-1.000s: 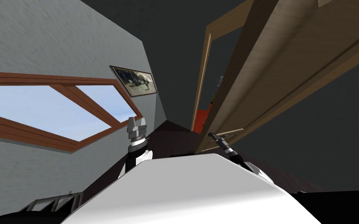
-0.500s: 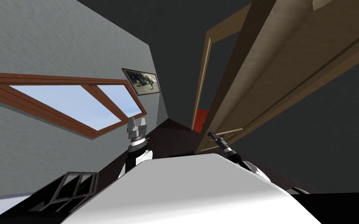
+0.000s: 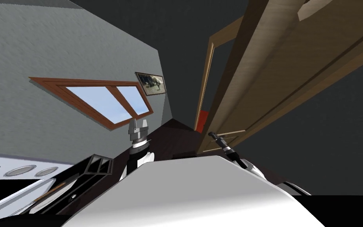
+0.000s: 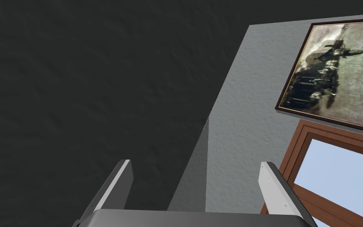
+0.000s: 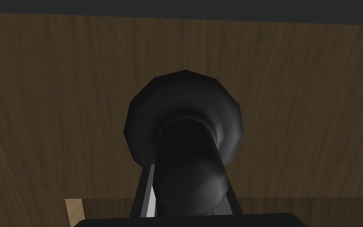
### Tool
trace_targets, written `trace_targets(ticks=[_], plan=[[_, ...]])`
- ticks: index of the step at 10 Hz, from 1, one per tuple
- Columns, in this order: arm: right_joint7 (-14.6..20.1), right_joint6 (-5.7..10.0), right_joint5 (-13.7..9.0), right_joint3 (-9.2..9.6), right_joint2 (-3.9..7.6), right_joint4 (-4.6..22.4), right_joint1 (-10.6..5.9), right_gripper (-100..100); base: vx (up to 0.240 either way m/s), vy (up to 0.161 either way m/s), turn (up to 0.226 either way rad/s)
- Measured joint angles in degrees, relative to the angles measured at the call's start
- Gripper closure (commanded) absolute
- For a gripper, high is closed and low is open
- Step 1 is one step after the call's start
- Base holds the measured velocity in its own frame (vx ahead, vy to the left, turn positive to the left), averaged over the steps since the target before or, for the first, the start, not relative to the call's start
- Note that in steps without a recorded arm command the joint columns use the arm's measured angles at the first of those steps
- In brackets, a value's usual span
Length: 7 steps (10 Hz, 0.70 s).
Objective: Pull the door open
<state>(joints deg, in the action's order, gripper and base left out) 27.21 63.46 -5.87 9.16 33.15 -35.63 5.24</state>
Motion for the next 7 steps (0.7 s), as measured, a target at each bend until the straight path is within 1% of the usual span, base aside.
trace_targets(ticks=[1, 2, 3, 4, 5, 6, 7], plan=[[-0.48, -1.28, -0.41, -0.02, -0.21, -0.77, -0.37, 100, -0.180, -0.082, 0.171], [-0.87, -1.91, -0.62, 0.10, -0.61, -0.04, -1.52, 100, -0.188, -0.083, 0.167], [-1.27, -2.03, -0.86, 0.25, -1.11, 1.52, -3.08, 100, -0.198, -0.077, 0.184], [-1.85, -3.41, -1.33, 0.18, -1.32, 0.62, -3.45, 100, -0.190, -0.102, 0.208], [-2.47, -4.35, -1.72, 0.26, -1.86, 1.31, -4.71, 100, -0.182, -0.107, 0.222], [-3.12, -5.42, -2.16, 0.29, -2.30, 1.28, -5.53, 100, -0.170, -0.087, 0.152], [-3.69, -6.13, -2.46, 0.33, -2.74, 1.52, -6.40, 100, -0.175, -0.078, 0.163]])
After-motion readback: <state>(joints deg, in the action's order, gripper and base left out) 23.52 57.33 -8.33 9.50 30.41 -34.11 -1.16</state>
